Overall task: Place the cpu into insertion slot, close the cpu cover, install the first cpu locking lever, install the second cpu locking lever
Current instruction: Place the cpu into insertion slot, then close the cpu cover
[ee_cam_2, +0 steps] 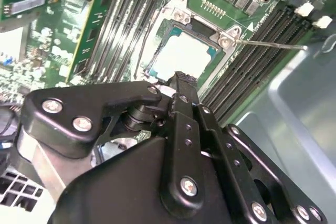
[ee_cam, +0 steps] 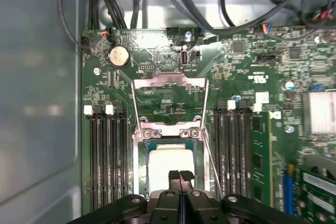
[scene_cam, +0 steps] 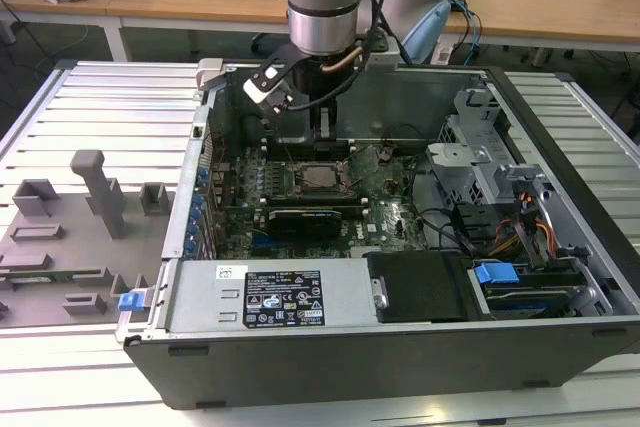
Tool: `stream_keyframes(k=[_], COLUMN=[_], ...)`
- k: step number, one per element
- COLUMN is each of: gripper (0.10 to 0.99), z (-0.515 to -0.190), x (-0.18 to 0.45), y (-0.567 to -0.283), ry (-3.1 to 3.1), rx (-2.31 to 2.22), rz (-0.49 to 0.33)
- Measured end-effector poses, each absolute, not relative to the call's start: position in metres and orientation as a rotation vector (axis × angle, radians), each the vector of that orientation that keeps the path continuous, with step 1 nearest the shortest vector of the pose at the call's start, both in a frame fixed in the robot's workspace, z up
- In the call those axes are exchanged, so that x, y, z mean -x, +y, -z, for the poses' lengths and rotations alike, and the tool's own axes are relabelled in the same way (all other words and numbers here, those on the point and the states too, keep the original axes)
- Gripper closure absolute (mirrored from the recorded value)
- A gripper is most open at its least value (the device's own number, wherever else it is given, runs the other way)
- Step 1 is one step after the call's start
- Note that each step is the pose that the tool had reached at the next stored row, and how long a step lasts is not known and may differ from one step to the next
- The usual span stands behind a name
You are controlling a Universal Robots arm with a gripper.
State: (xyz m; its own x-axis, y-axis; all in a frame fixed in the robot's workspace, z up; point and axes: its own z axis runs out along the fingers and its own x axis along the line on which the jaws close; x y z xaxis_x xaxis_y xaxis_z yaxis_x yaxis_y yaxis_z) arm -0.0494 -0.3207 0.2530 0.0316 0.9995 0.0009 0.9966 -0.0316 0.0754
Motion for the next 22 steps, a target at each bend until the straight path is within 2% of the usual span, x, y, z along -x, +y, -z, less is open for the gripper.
stream_keyframes(k=[22], gripper=[0.980], z=[-0.2611], x=[0.0493], y=[-0.3206], ry=[2.144], rx=[-2.212], rz=[-0.071])
